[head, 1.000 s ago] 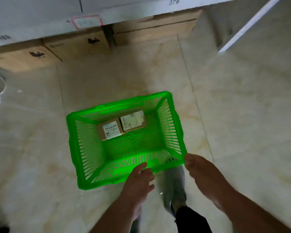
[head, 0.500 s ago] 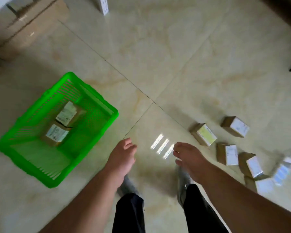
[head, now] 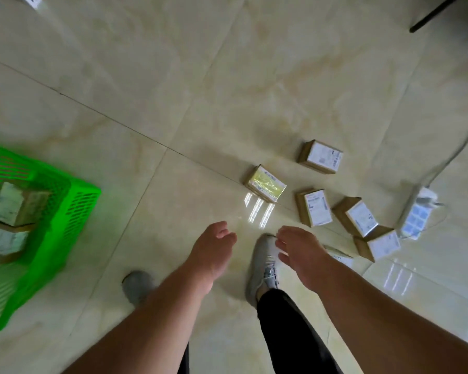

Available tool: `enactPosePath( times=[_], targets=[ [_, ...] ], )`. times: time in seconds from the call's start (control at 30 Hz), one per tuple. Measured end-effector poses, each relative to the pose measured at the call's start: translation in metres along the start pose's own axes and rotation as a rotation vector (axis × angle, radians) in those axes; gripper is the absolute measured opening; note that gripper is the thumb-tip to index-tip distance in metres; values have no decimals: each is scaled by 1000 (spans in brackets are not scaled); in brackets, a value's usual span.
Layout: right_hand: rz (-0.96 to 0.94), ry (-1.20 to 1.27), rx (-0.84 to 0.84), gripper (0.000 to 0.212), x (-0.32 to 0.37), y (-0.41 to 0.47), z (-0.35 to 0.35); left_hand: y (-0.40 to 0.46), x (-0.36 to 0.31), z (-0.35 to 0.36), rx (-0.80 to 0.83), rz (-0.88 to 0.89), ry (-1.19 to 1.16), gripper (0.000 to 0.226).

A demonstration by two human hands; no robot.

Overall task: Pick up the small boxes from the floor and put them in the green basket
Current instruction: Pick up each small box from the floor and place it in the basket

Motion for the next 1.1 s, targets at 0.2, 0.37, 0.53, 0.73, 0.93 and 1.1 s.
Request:
enactPosePath(
  times=[0.2,0.37,0.53,0.73,0.93,1.1],
  targets=[
    [14,138,-11,14,0,38,-44,18,-18,54,24,51,100,54],
    [48,255,14,19,-13,60,-41,42,-40,58,22,169,401,55],
    [110,398,15,11,-26,60,-25,45,-72,47,27,300,693,56],
    [233,715,-36,20,-28,106,1,88,-113,64,8,428,925,57],
    [345,999,44,24,-35,199,39,192,-132,120,-16,563,1152,53],
    [400,1100,80,24,-49,267,57,270,-129,175,42,711,1412,54]
  ],
)
Point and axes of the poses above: each hand's wrist, its own y-axis towards the middle knuckle, its own z-axis out of the palm, x = y × z, the point moved 8 cm from there along y, towards the middle knuckle, and after that the axes turned 1 degree about -y, right-handed, at the moved point
